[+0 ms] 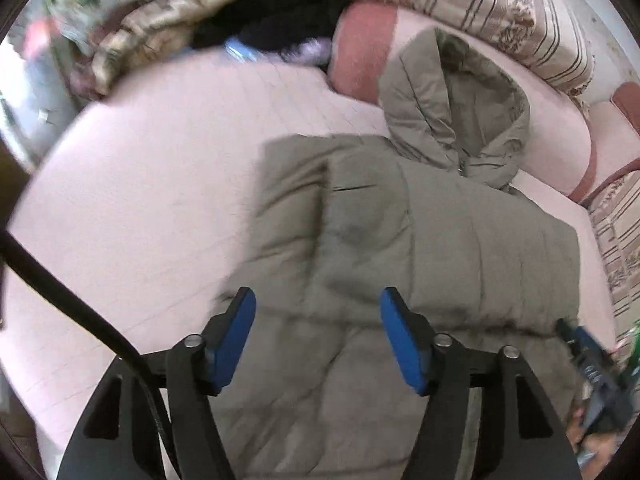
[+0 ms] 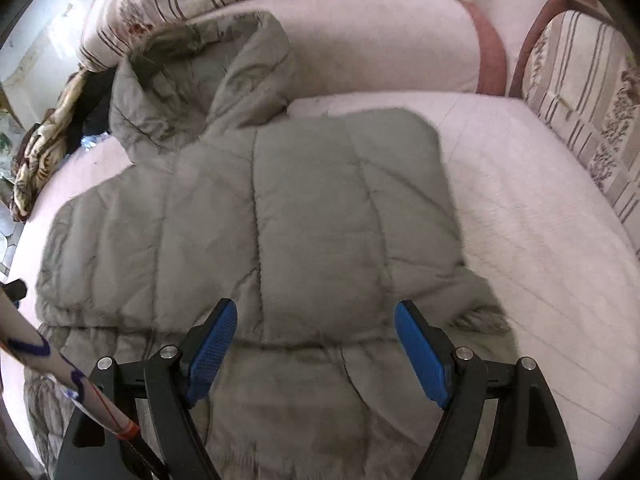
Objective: Fold large clothes
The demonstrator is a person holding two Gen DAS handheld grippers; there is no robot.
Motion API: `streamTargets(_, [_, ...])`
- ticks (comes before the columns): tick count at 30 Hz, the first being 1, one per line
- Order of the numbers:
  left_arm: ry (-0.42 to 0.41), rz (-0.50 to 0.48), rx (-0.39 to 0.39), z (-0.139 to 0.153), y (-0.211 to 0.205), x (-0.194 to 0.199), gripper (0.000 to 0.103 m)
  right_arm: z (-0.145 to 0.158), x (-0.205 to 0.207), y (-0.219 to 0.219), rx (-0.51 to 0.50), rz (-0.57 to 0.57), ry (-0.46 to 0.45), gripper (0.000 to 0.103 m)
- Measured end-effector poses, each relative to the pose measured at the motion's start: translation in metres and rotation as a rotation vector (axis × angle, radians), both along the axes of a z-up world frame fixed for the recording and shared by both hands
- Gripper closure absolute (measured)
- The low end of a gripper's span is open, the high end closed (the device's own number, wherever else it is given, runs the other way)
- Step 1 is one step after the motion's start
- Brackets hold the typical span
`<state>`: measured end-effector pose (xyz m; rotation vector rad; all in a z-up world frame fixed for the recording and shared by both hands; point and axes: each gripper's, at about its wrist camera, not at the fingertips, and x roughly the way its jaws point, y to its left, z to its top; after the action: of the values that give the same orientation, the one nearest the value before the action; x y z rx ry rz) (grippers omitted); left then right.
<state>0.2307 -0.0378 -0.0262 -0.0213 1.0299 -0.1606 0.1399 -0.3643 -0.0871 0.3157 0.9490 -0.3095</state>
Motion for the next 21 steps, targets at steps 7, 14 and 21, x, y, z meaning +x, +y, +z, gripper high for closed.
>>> streamTargets(7, [-0.025,0.068,0.080,-0.018,0.032,-0.057,0.032,0.029,-0.051,0.010,0.014,-0.013,-0.035,0.018])
streamTargets(14, [-0.008,0.071,0.104,-0.033,0.036,-0.074,0.032,0.050,-0.060,0.039,-0.027,0.030,-0.026,0.018])
streamTargets(21, [-0.061,0.060,0.117,-0.036,0.033,-0.057,0.032,0.054,-0.013,0.071,-0.102,0.069,0.015,0.018])
